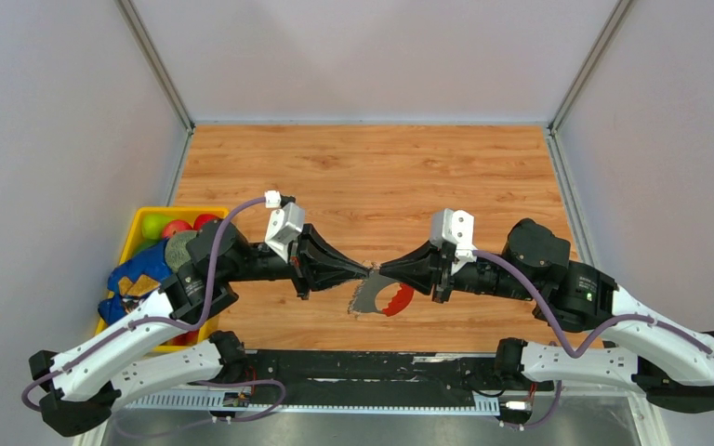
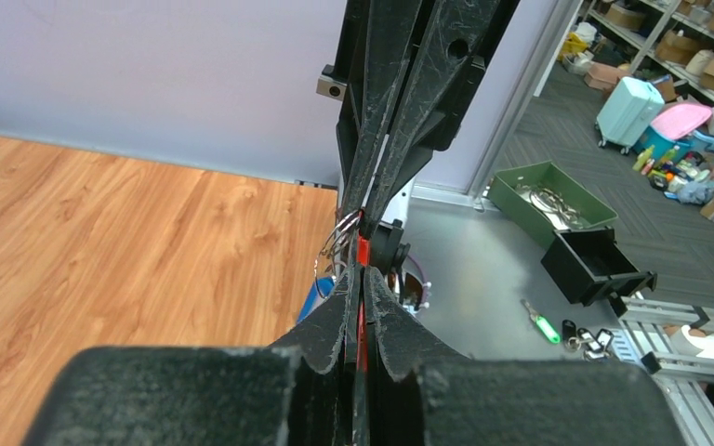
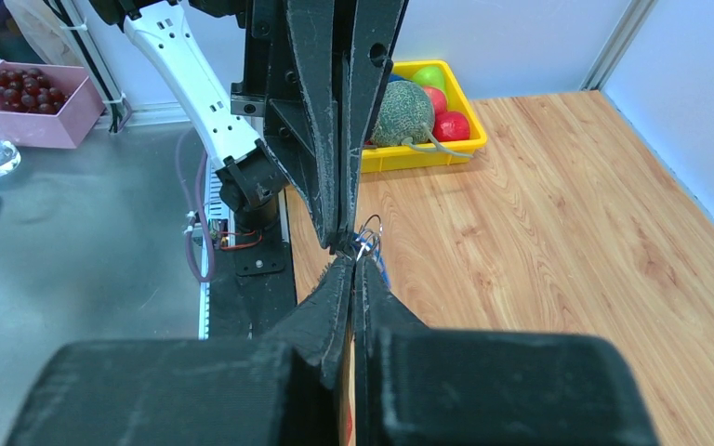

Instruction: Put the keys on the keyring

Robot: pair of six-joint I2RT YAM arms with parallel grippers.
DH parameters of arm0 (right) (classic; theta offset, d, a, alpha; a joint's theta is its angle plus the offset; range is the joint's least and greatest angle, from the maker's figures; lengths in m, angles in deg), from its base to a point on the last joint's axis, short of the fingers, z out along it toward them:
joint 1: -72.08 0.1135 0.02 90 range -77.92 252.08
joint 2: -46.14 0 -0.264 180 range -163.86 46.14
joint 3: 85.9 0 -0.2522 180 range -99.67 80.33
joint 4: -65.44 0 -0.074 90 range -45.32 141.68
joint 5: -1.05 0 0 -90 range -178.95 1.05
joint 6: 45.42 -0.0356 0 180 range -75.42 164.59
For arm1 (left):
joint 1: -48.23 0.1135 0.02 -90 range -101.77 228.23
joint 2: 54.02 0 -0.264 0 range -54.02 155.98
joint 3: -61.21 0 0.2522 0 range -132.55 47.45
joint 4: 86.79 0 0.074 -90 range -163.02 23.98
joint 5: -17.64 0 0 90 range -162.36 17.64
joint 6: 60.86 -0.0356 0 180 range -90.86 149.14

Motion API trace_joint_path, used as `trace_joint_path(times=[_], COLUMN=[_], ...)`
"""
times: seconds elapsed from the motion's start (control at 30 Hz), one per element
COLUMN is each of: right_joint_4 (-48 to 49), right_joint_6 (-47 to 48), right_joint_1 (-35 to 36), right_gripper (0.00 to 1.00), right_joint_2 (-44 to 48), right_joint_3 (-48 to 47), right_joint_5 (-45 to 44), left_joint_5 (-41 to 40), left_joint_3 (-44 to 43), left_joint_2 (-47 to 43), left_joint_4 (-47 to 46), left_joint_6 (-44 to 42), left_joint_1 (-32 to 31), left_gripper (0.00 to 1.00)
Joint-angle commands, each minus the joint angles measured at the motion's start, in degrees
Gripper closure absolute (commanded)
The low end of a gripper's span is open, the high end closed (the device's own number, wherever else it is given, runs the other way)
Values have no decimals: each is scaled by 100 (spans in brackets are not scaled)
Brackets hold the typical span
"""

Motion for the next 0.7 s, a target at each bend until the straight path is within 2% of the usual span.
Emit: trace_joint_path(times=[0.0,0.67], right_joint_4=[175,173], right_joint_6=[-59,-51], right_joint_1=[23,28], right_gripper=[100,100], right_joint_2=[88,88], right_joint_3=[-70,-30], right_joint_5=[2,189], left_joint_5=[-117,-542], left_joint_3=[-179,-155], left_joint_2=[-103,1], left_joint_4=[-52,-144], left_joint_6=[-147,-253], left_joint_1=[16,17], left_gripper=[92,90])
